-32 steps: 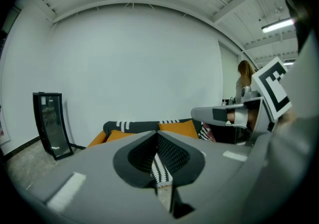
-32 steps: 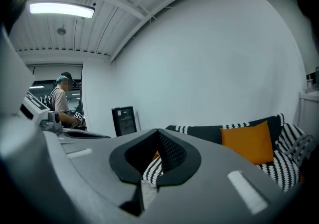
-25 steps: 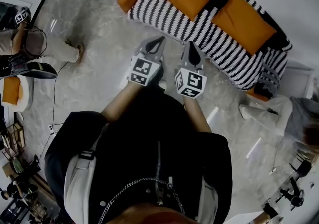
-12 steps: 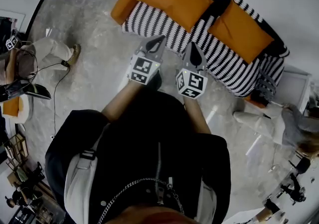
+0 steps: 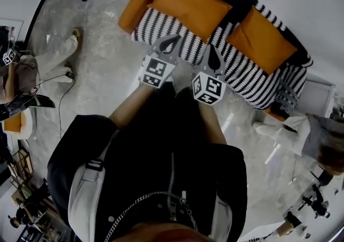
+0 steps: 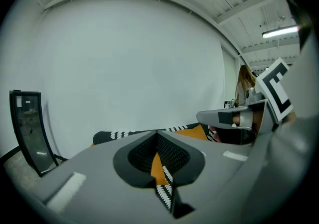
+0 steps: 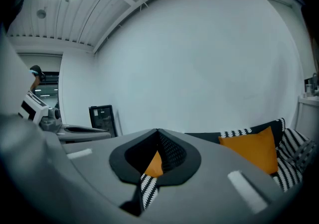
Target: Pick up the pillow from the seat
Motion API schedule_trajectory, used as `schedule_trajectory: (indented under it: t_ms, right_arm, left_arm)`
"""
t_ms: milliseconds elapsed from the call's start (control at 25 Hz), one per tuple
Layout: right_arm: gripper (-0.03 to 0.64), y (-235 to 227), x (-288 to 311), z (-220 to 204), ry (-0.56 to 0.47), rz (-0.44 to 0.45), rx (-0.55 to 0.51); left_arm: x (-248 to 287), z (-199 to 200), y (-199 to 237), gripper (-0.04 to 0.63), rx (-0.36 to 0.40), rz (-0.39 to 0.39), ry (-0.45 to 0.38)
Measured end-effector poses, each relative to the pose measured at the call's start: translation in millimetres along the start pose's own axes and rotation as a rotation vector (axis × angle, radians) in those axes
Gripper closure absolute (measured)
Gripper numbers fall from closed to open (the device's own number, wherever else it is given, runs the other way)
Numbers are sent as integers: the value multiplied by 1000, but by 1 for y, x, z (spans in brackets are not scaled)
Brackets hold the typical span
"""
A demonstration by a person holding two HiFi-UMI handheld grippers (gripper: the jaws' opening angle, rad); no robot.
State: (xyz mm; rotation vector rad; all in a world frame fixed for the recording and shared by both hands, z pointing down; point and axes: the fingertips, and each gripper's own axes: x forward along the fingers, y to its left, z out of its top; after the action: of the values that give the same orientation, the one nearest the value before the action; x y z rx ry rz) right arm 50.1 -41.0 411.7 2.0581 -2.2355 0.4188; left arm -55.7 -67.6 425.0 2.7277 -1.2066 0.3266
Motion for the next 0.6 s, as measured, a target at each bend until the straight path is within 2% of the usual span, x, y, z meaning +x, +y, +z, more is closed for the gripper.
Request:
schedule_trajectory:
  t_ms: [360,600]
  right_arm:
    - [614,-13,39,5,20,-18,12]
    - [614,-36,81,2,46,-18,28]
  left_arm:
    - [35,-4,22,584,-18,-8,33]
    - [80,-4,37,584,-23,-9,56]
